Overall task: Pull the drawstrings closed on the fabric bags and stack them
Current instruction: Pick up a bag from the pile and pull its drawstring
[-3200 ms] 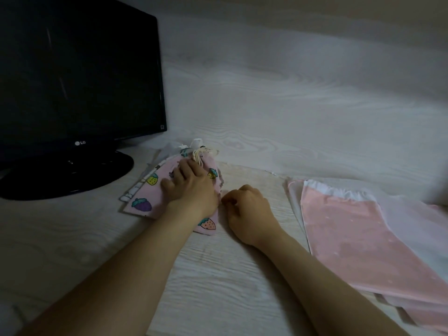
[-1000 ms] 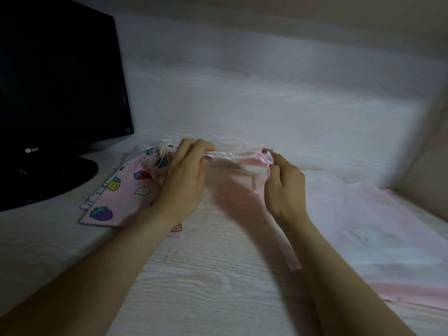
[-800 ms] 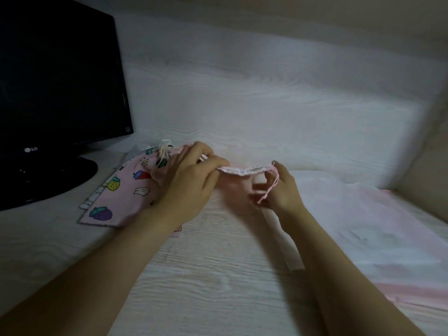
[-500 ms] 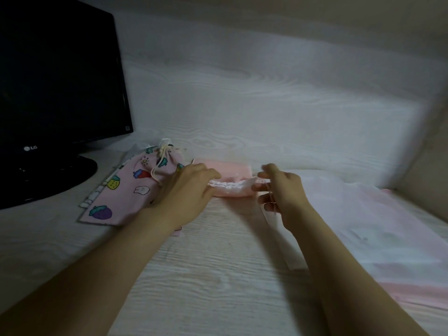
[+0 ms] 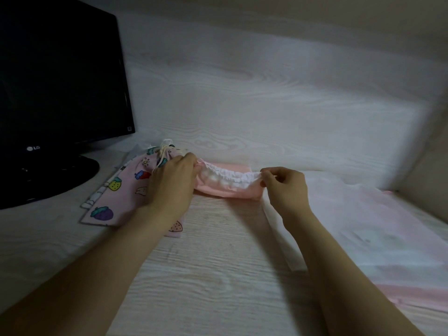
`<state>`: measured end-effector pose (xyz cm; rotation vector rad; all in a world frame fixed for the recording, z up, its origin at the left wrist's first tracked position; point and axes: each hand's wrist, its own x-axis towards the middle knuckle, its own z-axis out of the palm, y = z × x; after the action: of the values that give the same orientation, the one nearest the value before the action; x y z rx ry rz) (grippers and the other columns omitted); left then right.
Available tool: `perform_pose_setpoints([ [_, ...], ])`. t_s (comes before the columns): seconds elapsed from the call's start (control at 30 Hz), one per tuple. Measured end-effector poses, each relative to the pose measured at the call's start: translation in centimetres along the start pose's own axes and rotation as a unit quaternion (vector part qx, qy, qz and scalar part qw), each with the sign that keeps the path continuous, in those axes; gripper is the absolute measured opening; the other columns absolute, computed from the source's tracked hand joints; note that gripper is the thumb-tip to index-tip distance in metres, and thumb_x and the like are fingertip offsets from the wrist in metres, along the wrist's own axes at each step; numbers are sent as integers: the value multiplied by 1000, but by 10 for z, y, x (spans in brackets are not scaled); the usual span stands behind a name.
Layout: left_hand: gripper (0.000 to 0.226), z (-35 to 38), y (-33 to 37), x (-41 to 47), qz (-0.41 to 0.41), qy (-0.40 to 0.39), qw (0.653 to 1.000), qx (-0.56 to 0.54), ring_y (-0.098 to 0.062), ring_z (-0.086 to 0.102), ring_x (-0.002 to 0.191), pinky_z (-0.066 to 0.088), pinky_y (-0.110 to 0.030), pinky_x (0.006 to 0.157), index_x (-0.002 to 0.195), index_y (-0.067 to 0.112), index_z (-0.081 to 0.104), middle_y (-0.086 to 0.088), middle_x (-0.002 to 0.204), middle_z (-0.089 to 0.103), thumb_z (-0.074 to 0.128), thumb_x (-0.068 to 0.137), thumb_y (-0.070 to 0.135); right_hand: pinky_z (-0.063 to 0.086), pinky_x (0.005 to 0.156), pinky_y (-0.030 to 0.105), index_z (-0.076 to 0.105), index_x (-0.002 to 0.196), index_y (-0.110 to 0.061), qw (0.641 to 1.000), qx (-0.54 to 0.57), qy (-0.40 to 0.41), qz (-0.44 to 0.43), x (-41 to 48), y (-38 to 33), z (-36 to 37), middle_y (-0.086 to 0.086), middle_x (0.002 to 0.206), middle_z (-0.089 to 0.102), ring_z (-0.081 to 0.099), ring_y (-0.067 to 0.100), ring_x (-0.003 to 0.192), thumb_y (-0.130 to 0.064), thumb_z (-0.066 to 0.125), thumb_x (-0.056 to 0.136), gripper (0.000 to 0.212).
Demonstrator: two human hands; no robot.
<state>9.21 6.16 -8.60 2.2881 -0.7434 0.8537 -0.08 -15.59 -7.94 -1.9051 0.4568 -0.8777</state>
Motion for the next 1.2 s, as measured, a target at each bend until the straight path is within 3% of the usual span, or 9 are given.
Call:
perform_pose_setpoints([
  [0.13, 15, 7, -6, 2, -23, 10, 998, -53, -35, 64, 80, 52, -46, 68, 104, 9, 64, -7, 82, 65, 55, 102, -3, 49, 64, 32, 79, 93, -20, 994, 97, 7, 56, 0, -2, -5, -1, 87, 77, 61, 14, 70, -10, 63, 90, 19],
  [0.23, 24, 9, -8, 4, -54, 37, 995, -78, -28, 58, 81, 37, -37, 66, 103, 9, 63, 1, 83, 57, 52, 98, -12, 44, 50, 27, 78, 100, -12, 983, 157, 12, 92, 0, -6, -8, 4, 88, 74, 55, 14, 59, -3, 66, 90, 19],
  [0.5, 23, 9, -4, 9, -167, 64, 964, -197, -20, 50, 72, 35, -37, 64, 98, 5, 53, -6, 83, 55, 38, 112, 15, 39, 45, 24, 70, 111, -5, 923, 343, 7, 173, -4, -15, -14, 1, 62, 56, 45, 12, 47, -11, 61, 101, 15],
  [0.67, 40, 9, -1, 9, -239, 40, 925, -292, -17, 48, 61, 36, -32, 60, 78, 11, 53, -3, 67, 55, 47, 111, 31, 50, 51, 21, 65, 113, -1, 854, 477, 39, 203, -3, -17, -13, 6, 72, 64, 58, 13, 54, -9, 61, 102, 15],
  [0.73, 35, 10, -4, 12, -293, 38, 896, -331, -17, 47, 60, 36, -30, 59, 86, 13, 58, -1, 66, 52, 47, 111, 36, 55, 56, 21, 63, 119, 4, 841, 497, 64, 205, -2, -17, -13, 12, 84, 70, 66, 16, 60, -3, 57, 101, 20],
  [0.83, 23, 12, -8, 20, -378, 60, 821, -424, -20, 49, 68, 38, -30, 59, 115, 17, 62, -9, 86, 59, 41, 108, 26, 59, 62, 24, 62, 122, 5, 838, 494, 93, 214, -1, -16, -14, 19, 101, 75, 76, 22, 74, 1, 50, 101, 24],
  [0.93, 23, 8, -5, 21, -404, 106, 778, -470, -19, 56, 61, 46, -30, 55, 109, 20, 59, -9, 82, 64, 38, 106, 11, 61, 63, 27, 59, 125, 4, 830, 501, 103, 221, -1, -16, -12, 22, 107, 73, 77, 27, 80, 1, 45, 102, 27],
  [1.1, 20, -3, 3, 21, -387, 160, 664, -620, -26, 79, 78, 67, -38, 77, 113, 8, 52, -6, 69, 61, 48, 102, -7, 63, 88, 39, 52, 136, 10, 804, 529, 138, 234, 2, -11, -7, 30, 118, 66, 74, 35, 98, 10, 35, 101, 39],
  [1.2, 20, -5, 8, 19, -372, 127, 623, -676, -26, 80, 74, 66, -37, 67, 108, 10, 53, -4, 58, 50, 45, 104, -8, 61, 94, 37, 57, 134, 10, 816, 503, 146, 246, 2, -11, -2, 26, 114, 69, 73, 33, 103, 12, 43, 99, 38],
])
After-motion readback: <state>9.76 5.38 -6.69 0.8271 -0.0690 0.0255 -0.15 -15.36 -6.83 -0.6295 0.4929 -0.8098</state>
